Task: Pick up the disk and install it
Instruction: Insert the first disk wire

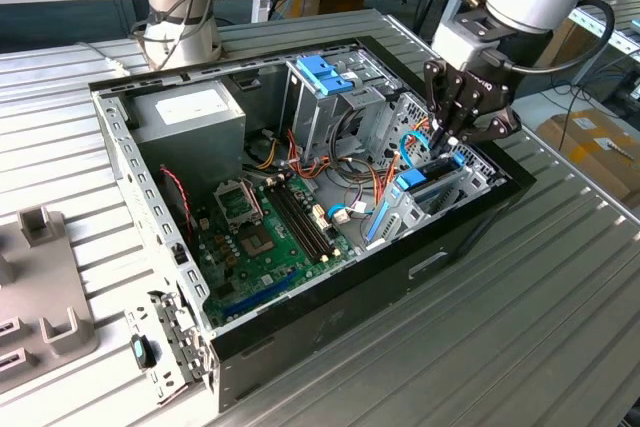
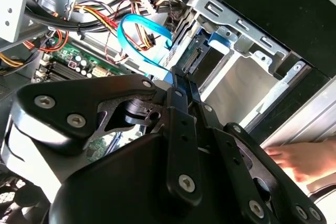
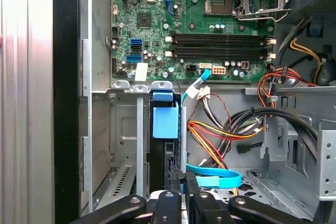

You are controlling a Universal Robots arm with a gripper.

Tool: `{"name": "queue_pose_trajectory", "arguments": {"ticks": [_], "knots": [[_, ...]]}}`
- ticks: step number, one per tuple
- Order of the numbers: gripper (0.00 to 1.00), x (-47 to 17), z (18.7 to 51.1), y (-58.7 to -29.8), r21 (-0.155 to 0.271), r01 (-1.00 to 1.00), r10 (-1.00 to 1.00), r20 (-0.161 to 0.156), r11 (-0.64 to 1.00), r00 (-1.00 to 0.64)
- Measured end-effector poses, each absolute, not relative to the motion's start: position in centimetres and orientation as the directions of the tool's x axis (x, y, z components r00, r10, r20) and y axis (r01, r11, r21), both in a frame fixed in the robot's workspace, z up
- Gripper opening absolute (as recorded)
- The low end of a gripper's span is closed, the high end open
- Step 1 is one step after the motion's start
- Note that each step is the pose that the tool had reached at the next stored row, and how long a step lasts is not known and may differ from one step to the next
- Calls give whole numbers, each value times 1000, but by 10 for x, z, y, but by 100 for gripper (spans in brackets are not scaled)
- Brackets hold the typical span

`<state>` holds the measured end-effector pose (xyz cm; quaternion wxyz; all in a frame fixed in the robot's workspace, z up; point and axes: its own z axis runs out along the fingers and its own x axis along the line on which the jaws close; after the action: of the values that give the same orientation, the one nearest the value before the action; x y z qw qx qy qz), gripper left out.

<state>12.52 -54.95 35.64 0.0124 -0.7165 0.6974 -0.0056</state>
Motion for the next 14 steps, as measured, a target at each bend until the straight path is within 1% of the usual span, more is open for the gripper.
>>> {"name": "queue_pose_trajectory", "arguments": {"ticks": [8, 14], "knots": [[16, 124, 356, -552, -30, -999, -999, -14, -41, 41], [16, 119, 355, -555, -58, -997, -999, -14, -51, 52]]}}
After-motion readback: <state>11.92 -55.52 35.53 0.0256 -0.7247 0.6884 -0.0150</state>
